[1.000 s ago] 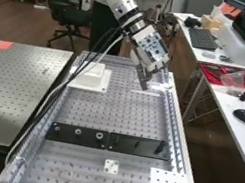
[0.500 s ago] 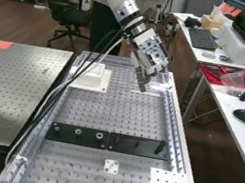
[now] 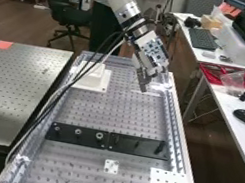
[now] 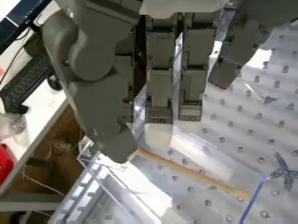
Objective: Grab the chopstick and place it in the clear container
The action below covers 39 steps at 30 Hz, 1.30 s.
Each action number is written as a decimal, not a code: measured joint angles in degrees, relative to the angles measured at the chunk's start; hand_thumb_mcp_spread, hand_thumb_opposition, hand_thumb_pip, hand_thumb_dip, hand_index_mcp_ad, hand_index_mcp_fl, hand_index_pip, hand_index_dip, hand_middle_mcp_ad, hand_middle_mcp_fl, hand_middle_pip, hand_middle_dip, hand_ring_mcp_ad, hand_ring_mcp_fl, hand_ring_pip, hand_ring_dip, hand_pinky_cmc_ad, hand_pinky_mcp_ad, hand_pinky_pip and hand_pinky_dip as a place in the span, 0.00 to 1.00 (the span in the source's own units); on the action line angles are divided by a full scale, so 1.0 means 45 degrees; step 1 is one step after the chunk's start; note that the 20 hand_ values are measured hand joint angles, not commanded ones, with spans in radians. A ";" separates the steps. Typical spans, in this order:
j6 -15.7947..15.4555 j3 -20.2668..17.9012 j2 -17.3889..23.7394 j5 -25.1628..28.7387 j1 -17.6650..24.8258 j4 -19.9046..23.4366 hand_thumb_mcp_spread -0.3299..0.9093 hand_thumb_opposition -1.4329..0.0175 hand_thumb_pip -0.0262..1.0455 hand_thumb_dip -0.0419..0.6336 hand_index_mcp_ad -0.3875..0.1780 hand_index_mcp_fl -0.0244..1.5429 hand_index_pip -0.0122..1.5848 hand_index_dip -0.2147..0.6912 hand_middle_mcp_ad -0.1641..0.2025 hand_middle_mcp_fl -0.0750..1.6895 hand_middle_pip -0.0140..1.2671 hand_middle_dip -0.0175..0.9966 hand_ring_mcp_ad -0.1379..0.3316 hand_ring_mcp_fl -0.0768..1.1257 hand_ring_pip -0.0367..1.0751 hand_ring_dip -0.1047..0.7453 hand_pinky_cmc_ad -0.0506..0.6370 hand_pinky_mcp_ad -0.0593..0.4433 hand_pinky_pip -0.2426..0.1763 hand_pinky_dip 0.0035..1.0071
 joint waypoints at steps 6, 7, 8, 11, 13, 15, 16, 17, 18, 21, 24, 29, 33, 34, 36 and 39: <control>-0.0087 0.0188 -0.0116 -0.0202 0.0004 -0.0119 0.77 0.29 0.54 0.46 0.42 0.43 0.88 0.19 0.58 0.48 0.70 0.72 0.48 0.56 0.35 0.73 0.76 0.65 0.72 0.35; -0.0099 0.0203 -0.0126 -0.0242 0.0006 -0.0122 0.76 0.29 0.54 0.46 0.42 0.44 0.88 0.19 0.59 0.47 0.70 0.72 0.47 0.55 0.38 0.73 0.76 0.64 0.70 0.38; -0.0106 0.0222 -0.0136 -0.0260 0.0006 -0.0129 0.76 0.29 0.54 0.46 0.43 0.44 0.88 0.20 0.58 0.45 0.70 0.72 0.48 0.55 0.37 0.73 0.76 0.64 0.66 0.39; -0.0158 0.0330 -0.0191 -0.0297 0.0014 -0.0164 0.74 0.29 0.61 0.46 0.44 0.40 0.89 0.20 0.59 0.43 0.71 0.71 0.47 0.53 0.40 0.73 0.75 0.64 0.62 0.45; -0.0180 0.0418 -0.0234 -0.0323 0.0021 -0.0204 0.71 0.32 0.65 0.47 0.44 0.37 0.89 0.21 0.59 0.39 0.72 0.71 0.49 0.51 0.41 0.73 0.75 0.64 0.58 0.49; -0.0212 0.0465 -0.0255 -0.0329 0.0023 -0.0223 0.69 0.34 0.68 0.50 0.46 0.35 0.88 0.21 0.58 0.39 0.72 0.70 0.51 0.51 0.41 0.72 0.72 0.64 0.55 0.53; -0.0236 0.0491 -0.0266 -0.0340 0.0024 -0.0231 0.68 0.35 0.69 0.51 0.48 0.33 0.87 0.21 0.58 0.39 0.73 0.70 0.51 0.51 0.42 0.72 0.72 0.64 0.55 0.55; -0.0242 0.0511 -0.0274 -0.0356 0.0026 -0.0238 0.69 0.35 0.69 0.53 0.48 0.31 0.86 0.21 0.58 0.38 0.72 0.68 0.50 0.49 0.43 0.71 0.72 0.64 0.51 0.56; -0.0243 0.0545 -0.0288 -0.0375 0.0028 -0.0253 0.67 0.36 0.69 0.53 0.50 0.31 0.86 0.21 0.58 0.37 0.73 0.69 0.54 0.49 0.43 0.71 0.72 0.64 0.51 0.56; -0.0266 0.0640 -0.0337 -0.0395 0.0028 -0.0298 0.67 0.37 0.71 0.53 0.50 0.28 0.84 0.21 0.59 0.35 0.73 0.68 0.54 0.49 0.43 0.71 0.68 0.61 0.48 0.58; -0.0322 0.0717 -0.0347 -0.0384 0.0031 -0.0319 0.67 0.38 0.71 0.53 0.50 0.27 0.83 0.20 0.58 0.34 0.73 0.67 0.58 0.46 0.43 0.69 0.68 0.60 0.47 0.61; -0.0399 0.0538 -0.0063 -0.0277 0.0006 -0.0176 0.66 0.38 0.71 0.53 0.53 0.25 0.82 0.20 0.58 0.34 0.73 0.67 0.57 0.37 0.41 0.60 0.65 0.60 0.47 0.62; -0.0457 -0.0372 0.0765 0.0012 -0.0060 0.0283 0.65 0.38 0.71 0.53 0.53 0.24 0.81 0.20 0.58 0.33 0.73 0.65 0.57 0.38 0.41 0.58 0.63 0.61 0.44 0.64; -0.0469 -0.0716 0.1043 0.0116 -0.0080 0.0425 0.66 0.38 0.71 0.53 0.53 0.24 0.81 0.20 0.58 0.33 0.73 0.65 0.58 0.38 0.41 0.58 0.62 0.60 0.43 0.65; -0.0495 -0.1209 0.1416 0.0281 -0.0106 0.0644 0.65 0.39 0.71 0.53 0.53 0.24 0.81 0.20 0.59 0.33 0.74 0.65 0.57 0.39 0.41 0.58 0.62 0.61 0.43 0.65; -0.0548 -0.2030 0.2034 0.0577 -0.0141 0.1077 0.65 0.39 0.71 0.53 0.53 0.24 0.81 0.20 0.59 0.33 0.74 0.65 0.57 0.39 0.41 0.58 0.62 0.60 0.43 0.66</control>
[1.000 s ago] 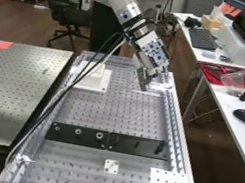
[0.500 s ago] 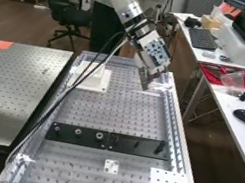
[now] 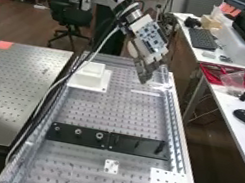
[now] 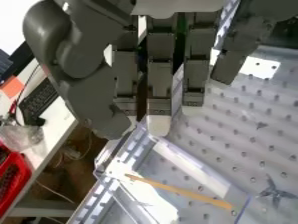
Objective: Grab the chopstick and place it in the clear container
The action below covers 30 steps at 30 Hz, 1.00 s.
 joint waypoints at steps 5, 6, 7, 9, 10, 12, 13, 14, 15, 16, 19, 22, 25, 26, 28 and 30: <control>-0.0331 -0.1430 0.1160 0.0551 -0.0049 0.1016 0.65 0.39 0.71 0.53 0.53 0.24 0.81 0.20 0.57 0.33 0.74 0.65 0.58 0.39 0.41 0.58 0.61 0.61 0.43 0.66; -0.0579 -0.1796 0.1463 0.0738 -0.0049 0.1400 0.64 0.39 0.71 0.53 0.54 0.25 0.81 0.20 0.56 0.32 0.74 0.65 0.58 0.38 0.41 0.58 0.61 0.60 0.43 0.66; -0.0984 -0.2160 0.1762 0.0932 -0.0049 0.1853 0.65 0.39 0.71 0.54 0.54 0.25 0.81 0.20 0.56 0.32 0.74 0.65 0.58 0.38 0.41 0.58 0.61 0.60 0.43 0.66; -0.1846 -0.2678 0.2167 0.1153 -0.0056 0.2625 0.64 0.39 0.71 0.53 0.54 0.24 0.81 0.20 0.57 0.33 0.73 0.65 0.58 0.36 0.42 0.58 0.60 0.61 0.43 0.66; -0.2478 -0.2985 0.2397 0.1237 -0.0061 0.3142 0.62 0.39 0.69 0.54 0.54 0.23 0.81 0.20 0.57 0.32 0.72 0.65 0.58 0.35 0.42 0.58 0.59 0.60 0.43 0.66; -0.3694 -0.3508 0.2768 0.1297 -0.0080 0.4111 0.61 0.41 0.65 0.51 0.54 0.20 0.79 0.20 0.57 0.30 0.66 0.64 0.57 0.31 0.41 0.58 0.59 0.60 0.43 0.67; -0.4545 -0.3861 0.3006 0.1300 -0.0104 0.4787 0.60 0.41 0.65 0.49 0.55 0.19 0.78 0.20 0.57 0.28 0.64 0.62 0.61 0.30 0.39 0.57 0.59 0.60 0.43 0.69; -0.4943 -0.4027 0.3115 0.1288 -0.0119 0.5113 0.59 0.42 0.65 0.49 0.55 0.19 0.76 0.20 0.56 0.28 0.61 0.61 0.64 0.28 0.38 0.57 0.59 0.60 0.43 0.70; -0.5540 -0.4278 0.3275 0.1238 -0.0151 0.5621 0.57 0.43 0.64 0.46 0.54 0.17 0.73 0.20 0.56 0.26 0.57 0.59 0.65 0.26 0.37 0.55 0.59 0.60 0.43 0.72; -0.6702 -0.4764 0.3573 0.1052 -0.0241 0.6619 0.56 0.43 0.64 0.44 0.55 0.16 0.70 0.20 0.56 0.26 0.54 0.59 0.67 0.23 0.35 0.55 0.59 0.60 0.43 0.72; -0.8649 -0.5548 0.4032 0.0536 -0.0458 0.8211 0.53 0.47 0.58 0.40 0.54 0.13 0.56 0.21 0.56 0.23 0.41 0.56 0.71 0.19 0.32 0.54 0.60 0.60 0.43 0.75; -1.0771 -0.6438 0.4536 -0.0461 -0.0796 0.9817 0.47 0.49 0.56 0.33 0.55 0.12 0.39 0.21 0.56 0.20 0.29 0.53 0.70 0.15 0.27 0.52 0.60 0.61 0.43 0.79; -1.2244 -0.7263 0.4996 -0.1463 -0.1106 1.1021 0.44 0.51 0.50 0.27 0.55 0.10 0.22 0.24 0.56 0.16 0.19 0.52 0.70 0.10 0.21 0.52 0.60 0.65 0.43 0.79; -1.2540 -0.7477 0.5115 -0.1674 -0.1177 1.1282 0.42 0.52 0.50 0.25 0.54 0.07 0.20 0.25 0.56 0.13 0.17 0.51 0.71 0.09 0.18 0.52 0.61 0.67 0.43 0.79; -1.3408 -0.8159 0.5516 -0.2292 -0.1394 1.2079 0.40 0.54 0.48 0.20 0.54 0.05 0.16 0.28 0.56 0.09 0.15 0.50 0.70 0.09 0.17 0.52 0.61 0.74 0.43 0.79; -1.4047 -0.8674 0.5850 -0.2751 -0.1553 1.2640 0.40 0.54 0.47 0.17 0.55 0.05 0.13 0.32 0.56 0.10 0.15 0.48 0.71 0.08 0.15 0.51 0.62 0.76 0.44 0.79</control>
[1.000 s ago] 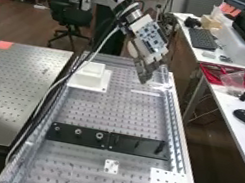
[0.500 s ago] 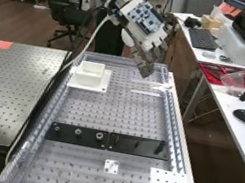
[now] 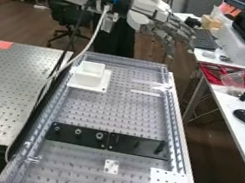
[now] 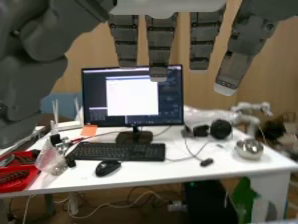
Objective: Grab the chopstick and place it in the clear container
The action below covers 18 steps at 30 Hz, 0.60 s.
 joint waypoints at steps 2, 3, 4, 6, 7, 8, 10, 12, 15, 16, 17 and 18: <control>-0.0582 -0.0539 0.0402 -0.0408 -0.0155 0.0580 0.40 0.55 0.46 0.16 0.53 0.05 0.10 0.33 0.55 0.08 0.13 0.47 0.71 0.08 0.16 0.50 0.66 0.77 0.44 0.79; -0.0880 -0.0901 0.0689 -0.0652 -0.0255 0.0985 0.40 0.55 0.46 0.14 0.53 0.05 0.10 0.36 0.56 0.08 0.14 0.47 0.72 0.08 0.15 0.50 0.65 0.76 0.44 0.79; -0.1080 -0.1211 0.0937 -0.0852 -0.0338 0.1337 0.40 0.55 0.47 0.13 0.53 0.05 0.09 0.38 0.57 0.09 0.13 0.45 0.72 0.08 0.15 0.50 0.65 0.78 0.44 0.79; -0.1372 -0.1646 0.1284 -0.1122 -0.0452 0.1876 0.38 0.55 0.47 0.12 0.54 0.04 0.09 0.39 0.56 0.08 0.13 0.42 0.72 0.08 0.14 0.48 0.67 0.81 0.44 0.75; -0.1569 -0.1852 0.1451 -0.1267 -0.0491 0.2154 0.37 0.55 0.48 0.10 0.55 0.04 0.08 0.39 0.56 0.08 0.13 0.42 0.71 0.08 0.14 0.48 0.67 0.80 0.43 0.74; -0.1634 -0.1907 0.1494 -0.1296 -0.0492 0.2234 0.37 0.55 0.47 0.10 0.52 0.04 0.08 0.40 0.54 0.06 0.13 0.42 0.71 0.08 0.14 0.49 0.67 0.81 0.43 0.73; -0.1881 -0.2088 0.1614 -0.1072 -0.0448 0.2536 0.36 0.55 0.47 0.10 0.51 0.04 0.07 0.40 0.53 0.04 0.12 0.42 0.70 0.08 0.14 0.47 0.67 0.81 0.43 0.70; -0.1943 -0.2103 0.1625 -0.0602 -0.0362 0.2646 0.35 0.55 0.50 0.09 0.51 0.04 0.07 0.40 0.53 0.04 0.13 0.42 0.70 0.08 0.14 0.47 0.67 0.81 0.43 0.66; -0.1891 -0.1978 0.1556 0.0088 -0.0237 0.2676 0.33 0.55 0.53 0.08 0.53 0.04 0.07 0.40 0.55 0.04 0.13 0.39 0.71 0.08 0.14 0.45 0.67 0.81 0.43 0.60; -0.1822 -0.1865 0.1491 0.0286 -0.0192 0.2656 0.33 0.55 0.53 0.08 0.52 0.04 0.06 0.40 0.54 0.04 0.12 0.39 0.71 0.08 0.14 0.45 0.68 0.81 0.43 0.59; -0.1792 -0.1803 0.1455 0.0377 -0.0170 0.2645 0.33 0.55 0.53 0.08 0.51 0.04 0.06 0.40 0.54 0.04 0.12 0.39 0.71 0.08 0.14 0.45 0.68 0.81 0.43 0.57; -0.1731 -0.1580 0.1329 0.0641 -0.0106 0.2612 0.33 0.55 0.53 0.09 0.51 0.04 0.06 0.40 0.53 0.04 0.12 0.39 0.71 0.08 0.14 0.45 0.67 0.81 0.43 0.56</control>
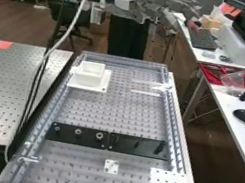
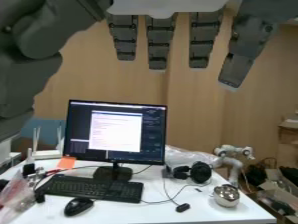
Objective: Grab the chopstick and place it in the clear container
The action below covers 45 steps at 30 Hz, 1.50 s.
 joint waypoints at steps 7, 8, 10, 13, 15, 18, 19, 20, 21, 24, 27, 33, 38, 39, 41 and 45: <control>0.0008 0.0598 -0.0506 0.1037 0.0117 0.0188 0.30 0.55 0.60 0.09 0.53 0.04 0.06 0.40 0.58 0.04 0.13 0.39 0.71 0.08 0.14 0.45 0.70 0.81 0.43 0.51; 0.0016 0.0627 -0.0539 0.1041 0.0118 0.0191 0.30 0.55 0.62 0.09 0.52 0.04 0.06 0.40 0.58 0.04 0.13 0.39 0.71 0.08 0.14 0.45 0.70 0.81 0.43 0.51; 0.0040 0.0771 -0.0684 0.1168 0.0113 0.0192 0.28 0.55 0.62 0.08 0.51 0.04 0.06 0.39 0.56 0.04 0.13 0.39 0.71 0.08 0.14 0.45 0.70 0.81 0.43 0.50; 0.0023 0.0961 -0.0873 0.1472 0.0101 0.0148 0.27 0.55 0.63 0.08 0.53 0.04 0.06 0.36 0.59 0.04 0.13 0.39 0.71 0.08 0.14 0.44 0.70 0.81 0.43 0.48; 0.0042 0.1115 -0.0998 0.1461 0.0081 0.0109 0.27 0.54 0.68 0.08 0.53 0.04 0.06 0.34 0.59 0.04 0.13 0.39 0.71 0.08 0.14 0.44 0.70 0.81 0.43 0.48; 0.0049 0.1342 -0.1185 0.1302 0.0036 0.0049 0.27 0.54 0.71 0.09 0.52 0.04 0.06 0.32 0.59 0.04 0.13 0.38 0.71 0.08 0.14 0.44 0.70 0.81 0.43 0.48; 0.0020 0.1388 -0.1219 0.1167 0.0020 0.0030 0.26 0.53 0.71 0.09 0.53 0.04 0.06 0.32 0.58 0.04 0.13 0.39 0.71 0.08 0.14 0.44 0.70 0.81 0.43 0.47; 0.0001 0.1412 -0.1230 0.1115 0.0015 0.0021 0.24 0.53 0.71 0.09 0.51 0.04 0.06 0.32 0.58 0.04 0.13 0.39 0.71 0.08 0.14 0.44 0.70 0.81 0.43 0.46; -0.0046 0.1489 -0.1266 0.1037 0.0006 -0.0005 0.24 0.53 0.71 0.09 0.51 0.04 0.06 0.31 0.56 0.04 0.13 0.38 0.71 0.08 0.14 0.44 0.70 0.81 0.43 0.46; -0.0073 0.1640 -0.1352 0.0972 -0.0010 -0.0117 0.24 0.53 0.71 0.09 0.51 0.04 0.06 0.31 0.56 0.04 0.12 0.38 0.71 0.08 0.14 0.44 0.70 0.81 0.43 0.46; -0.0016 0.1712 -0.1381 0.0861 -0.0020 -0.0242 0.24 0.52 0.71 0.08 0.51 0.04 0.06 0.29 0.57 0.04 0.13 0.38 0.71 0.08 0.14 0.44 0.70 0.81 0.43 0.46; 0.0035 0.1729 -0.1406 0.0854 -0.0004 -0.0280 0.24 0.52 0.76 0.08 0.51 0.04 0.06 0.27 0.56 0.04 0.13 0.38 0.71 0.08 0.14 0.44 0.70 0.81 0.43 0.46; 0.0154 0.1690 -0.1430 0.0701 -0.0009 -0.0280 0.24 0.51 0.76 0.09 0.51 0.04 0.06 0.27 0.59 0.04 0.13 0.38 0.71 0.08 0.14 0.44 0.70 0.81 0.43 0.46; 0.0161 0.1674 -0.1437 0.0770 -0.0006 -0.0241 0.24 0.51 0.76 0.09 0.51 0.04 0.06 0.27 0.59 0.05 0.13 0.38 0.71 0.08 0.14 0.44 0.70 0.81 0.43 0.46; 0.0194 0.1659 -0.1452 0.0848 -0.0008 -0.0179 0.24 0.51 0.76 0.09 0.51 0.04 0.06 0.27 0.59 0.05 0.13 0.38 0.72 0.08 0.14 0.44 0.70 0.81 0.43 0.46; 0.0205 0.1680 -0.1483 0.0851 -0.0020 -0.0155 0.24 0.50 0.77 0.09 0.51 0.04 0.06 0.26 0.58 0.04 0.12 0.38 0.71 0.08 0.14 0.44 0.70 0.81 0.43 0.46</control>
